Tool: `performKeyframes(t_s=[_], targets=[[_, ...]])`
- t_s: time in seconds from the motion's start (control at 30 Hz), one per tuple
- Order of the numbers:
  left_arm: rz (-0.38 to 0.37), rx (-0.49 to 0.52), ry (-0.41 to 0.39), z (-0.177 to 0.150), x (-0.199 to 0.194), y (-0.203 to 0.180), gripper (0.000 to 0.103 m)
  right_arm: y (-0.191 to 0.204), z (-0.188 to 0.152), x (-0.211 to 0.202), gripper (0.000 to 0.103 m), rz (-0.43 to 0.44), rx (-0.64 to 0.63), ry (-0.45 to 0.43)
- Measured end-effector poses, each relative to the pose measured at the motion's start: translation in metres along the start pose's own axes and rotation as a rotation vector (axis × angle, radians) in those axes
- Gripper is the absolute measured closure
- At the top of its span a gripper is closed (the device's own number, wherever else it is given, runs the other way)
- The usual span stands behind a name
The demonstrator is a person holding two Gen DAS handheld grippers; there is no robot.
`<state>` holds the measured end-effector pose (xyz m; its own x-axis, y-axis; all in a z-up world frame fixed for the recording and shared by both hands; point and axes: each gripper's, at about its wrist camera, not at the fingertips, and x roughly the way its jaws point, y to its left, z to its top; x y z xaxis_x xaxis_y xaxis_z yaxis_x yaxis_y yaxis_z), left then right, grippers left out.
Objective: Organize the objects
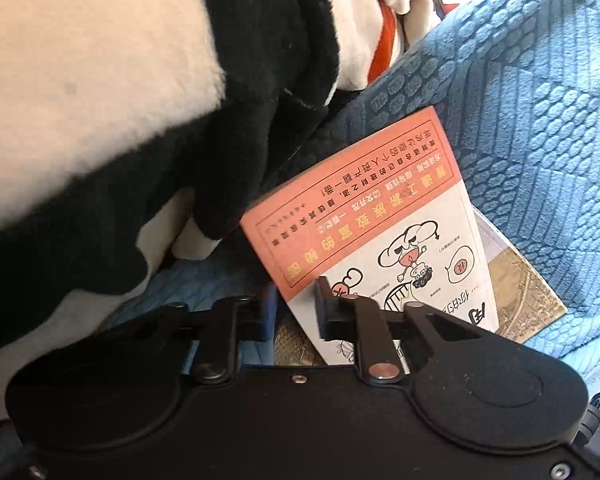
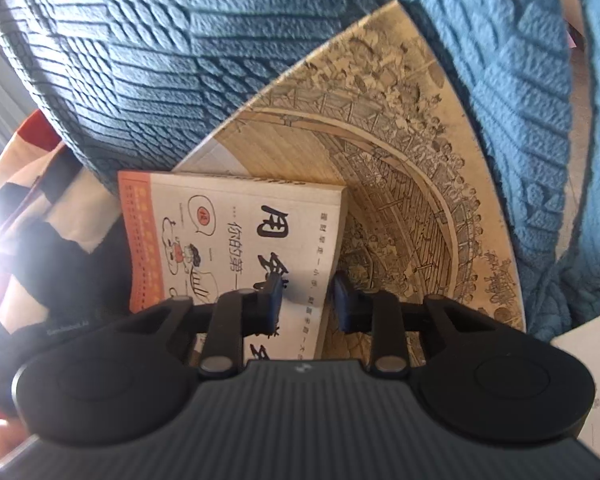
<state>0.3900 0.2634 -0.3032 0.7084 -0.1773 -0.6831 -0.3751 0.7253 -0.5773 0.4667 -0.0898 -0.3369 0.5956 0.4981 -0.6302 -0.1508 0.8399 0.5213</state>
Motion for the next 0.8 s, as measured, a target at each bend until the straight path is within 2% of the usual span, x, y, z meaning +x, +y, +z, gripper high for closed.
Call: performKeyframes(t_s=[0.07,0.23,0.27,0.3,0.4,0.47,0.57,0.8], targets=[[0.003,0.028,-0.011,-0.003,-0.011,-0.002,0.094,0.002,-0.002,-0.007,0.078,0.0,-0.008,-0.002],[0.001,0.056,-0.032,-0.012,-0.033,-0.001,0.098,0.007,-0.008,-0.022,0.083,0.017,-0.008,0.005],[-0.003,0.056,-0.034,0.01,-0.035,-0.005,0.098,0.006,-0.01,-0.026,0.084,0.023,-0.005,0.007],[-0.005,0.055,-0.038,0.016,-0.035,-0.007,0.099,0.002,-0.01,-0.03,0.085,0.029,-0.001,0.009],[-0.009,0.053,-0.052,0.016,-0.034,-0.012,0.1,0.007,-0.013,-0.034,0.086,0.043,-0.005,0.018],[-0.018,0.06,-0.062,0.02,-0.019,-0.026,0.102,0.005,-0.02,-0.046,0.087,0.058,-0.001,0.025],[-0.014,0.065,-0.066,0.029,-0.016,-0.036,0.102,0.02,-0.031,-0.043,0.089,0.078,0.011,0.044],[0.001,0.108,-0.053,0.038,-0.045,-0.032,0.102,0.031,-0.075,-0.06,0.089,0.12,0.065,0.124]])
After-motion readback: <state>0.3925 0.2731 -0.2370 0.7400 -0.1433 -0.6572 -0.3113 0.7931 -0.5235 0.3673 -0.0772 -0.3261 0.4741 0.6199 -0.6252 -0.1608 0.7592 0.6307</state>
